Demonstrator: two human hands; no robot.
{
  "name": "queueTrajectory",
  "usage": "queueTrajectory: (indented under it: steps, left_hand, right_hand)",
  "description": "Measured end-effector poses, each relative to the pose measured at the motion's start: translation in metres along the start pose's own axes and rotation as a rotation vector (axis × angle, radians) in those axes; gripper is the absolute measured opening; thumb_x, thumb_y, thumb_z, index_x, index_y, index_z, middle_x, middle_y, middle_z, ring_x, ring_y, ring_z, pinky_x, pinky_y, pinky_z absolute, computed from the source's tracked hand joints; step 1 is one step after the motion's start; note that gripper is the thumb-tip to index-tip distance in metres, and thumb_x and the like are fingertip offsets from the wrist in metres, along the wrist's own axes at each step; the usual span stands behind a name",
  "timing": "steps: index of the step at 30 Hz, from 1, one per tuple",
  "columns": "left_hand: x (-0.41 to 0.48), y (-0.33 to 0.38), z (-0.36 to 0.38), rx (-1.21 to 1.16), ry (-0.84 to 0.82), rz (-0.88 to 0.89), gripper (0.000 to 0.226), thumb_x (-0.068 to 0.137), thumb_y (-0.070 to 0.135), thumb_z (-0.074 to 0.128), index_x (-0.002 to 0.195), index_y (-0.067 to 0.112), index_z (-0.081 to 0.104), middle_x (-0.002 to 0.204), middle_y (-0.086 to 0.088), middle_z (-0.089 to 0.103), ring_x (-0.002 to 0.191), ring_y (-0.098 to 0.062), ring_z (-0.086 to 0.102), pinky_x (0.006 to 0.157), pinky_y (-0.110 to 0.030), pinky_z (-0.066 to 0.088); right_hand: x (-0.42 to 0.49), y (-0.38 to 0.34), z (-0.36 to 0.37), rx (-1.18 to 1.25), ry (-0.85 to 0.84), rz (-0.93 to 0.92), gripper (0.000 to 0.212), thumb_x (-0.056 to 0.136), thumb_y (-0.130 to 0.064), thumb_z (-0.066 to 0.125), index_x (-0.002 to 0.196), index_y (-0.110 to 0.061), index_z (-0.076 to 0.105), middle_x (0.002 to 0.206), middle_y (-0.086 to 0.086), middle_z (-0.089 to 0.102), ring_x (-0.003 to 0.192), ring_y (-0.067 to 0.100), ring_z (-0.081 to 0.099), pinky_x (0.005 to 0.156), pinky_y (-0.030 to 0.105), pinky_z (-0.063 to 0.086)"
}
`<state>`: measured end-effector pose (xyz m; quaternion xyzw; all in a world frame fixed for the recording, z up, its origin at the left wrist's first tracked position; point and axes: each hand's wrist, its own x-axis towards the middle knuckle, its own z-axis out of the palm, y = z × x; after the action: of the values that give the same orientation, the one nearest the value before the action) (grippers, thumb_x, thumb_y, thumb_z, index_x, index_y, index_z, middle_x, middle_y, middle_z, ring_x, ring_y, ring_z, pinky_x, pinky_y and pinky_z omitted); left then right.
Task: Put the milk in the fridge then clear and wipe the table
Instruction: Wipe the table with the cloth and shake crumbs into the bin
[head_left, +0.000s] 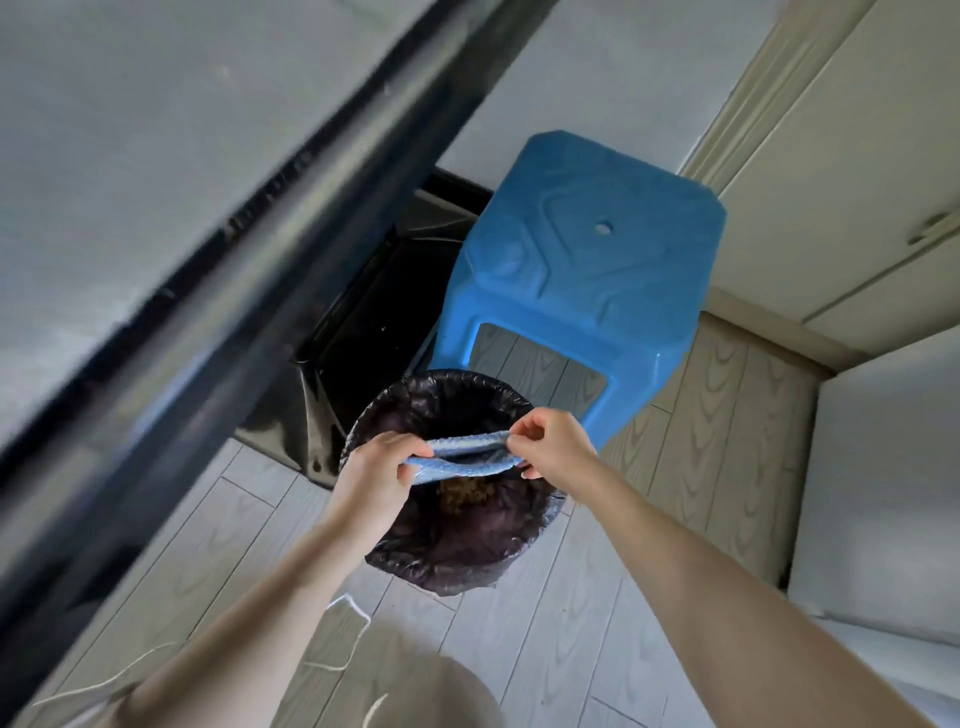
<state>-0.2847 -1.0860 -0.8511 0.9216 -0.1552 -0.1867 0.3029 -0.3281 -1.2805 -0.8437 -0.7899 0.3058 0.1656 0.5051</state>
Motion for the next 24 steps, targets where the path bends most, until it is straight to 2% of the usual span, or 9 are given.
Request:
queueTrajectory:
  steps: [5, 9, 12, 17, 20, 22, 24]
  left_hand:
    - [-0.042, 0.057, -0.052, -0.065, 0.029, -0.016, 0.028, 0.078, -0.007, 0.057, 0.096, 0.008, 0.072, 0.101, -0.005, 0.070, 0.096, -0.020, 0.063, 0.079, -0.014, 0.035]
    - [-0.085, 0.108, -0.105, -0.099, 0.038, 0.023, 0.028, 0.077, -0.010, 0.058, 0.095, 0.006, 0.073, 0.101, -0.008, 0.072, 0.094, -0.019, 0.065, 0.085, -0.016, 0.037]
    - [-0.108, 0.140, -0.136, -0.127, -0.008, -0.010, 0.028, 0.079, -0.011, 0.056, 0.098, 0.002, 0.072, 0.102, -0.010, 0.071, 0.097, -0.020, 0.065, 0.085, -0.012, 0.035]
    - [-0.131, 0.188, -0.200, -0.168, 0.017, -0.016, 0.027, 0.082, -0.006, 0.055, 0.099, 0.007, 0.072, 0.105, -0.005, 0.070, 0.100, -0.016, 0.063, 0.082, -0.003, 0.030]
    - [-0.128, 0.218, -0.242, -0.144, 0.005, -0.015, 0.030, 0.086, -0.001, 0.050, 0.106, 0.011, 0.070, 0.111, -0.001, 0.067, 0.102, -0.014, 0.059, 0.076, -0.005, 0.029]
    - [-0.130, 0.235, -0.269, -0.110, -0.010, 0.015, 0.033, 0.088, 0.000, 0.046, 0.109, 0.013, 0.068, 0.114, 0.000, 0.066, 0.105, -0.012, 0.058, 0.076, -0.006, 0.029]
    - [-0.129, 0.251, -0.300, -0.092, 0.003, 0.059, 0.035, 0.087, -0.001, 0.045, 0.109, 0.013, 0.068, 0.116, -0.001, 0.066, 0.107, -0.011, 0.058, 0.077, -0.006, 0.029]
  right_hand:
    - [-0.059, -0.055, -0.045, -0.024, -0.009, 0.005, 0.022, 0.083, -0.007, 0.058, 0.064, -0.019, 0.053, 0.063, -0.003, 0.051, 0.053, 0.011, 0.053, 0.050, 0.017, 0.049]
    - [-0.117, -0.108, -0.080, -0.070, -0.020, 0.016, 0.022, 0.080, -0.006, 0.059, 0.063, -0.019, 0.054, 0.061, -0.002, 0.051, 0.055, 0.015, 0.054, 0.064, 0.032, 0.053]
    - [-0.154, -0.142, -0.101, -0.103, -0.033, 0.009, 0.023, 0.079, -0.006, 0.058, 0.062, -0.022, 0.054, 0.062, -0.002, 0.056, 0.057, 0.017, 0.057, 0.059, 0.027, 0.050]
    - [-0.217, -0.199, -0.138, -0.084, 0.007, -0.018, 0.021, 0.078, -0.005, 0.060, 0.064, -0.019, 0.055, 0.061, -0.002, 0.055, 0.057, 0.017, 0.056, 0.062, 0.026, 0.050]
    - [-0.244, -0.231, -0.158, -0.072, 0.032, -0.037, 0.019, 0.078, -0.006, 0.060, 0.064, -0.018, 0.055, 0.059, -0.001, 0.054, 0.052, 0.012, 0.055, 0.059, 0.023, 0.049]
    - [-0.260, -0.248, -0.167, -0.058, 0.044, -0.048, 0.015, 0.077, -0.006, 0.061, 0.066, -0.015, 0.056, 0.058, -0.001, 0.056, 0.052, 0.012, 0.056, 0.064, 0.028, 0.052]
    - [-0.277, -0.272, -0.178, -0.041, 0.055, -0.079, 0.010, 0.078, -0.007, 0.061, 0.070, -0.012, 0.058, 0.059, -0.002, 0.057, 0.053, 0.011, 0.057, 0.063, 0.026, 0.052]
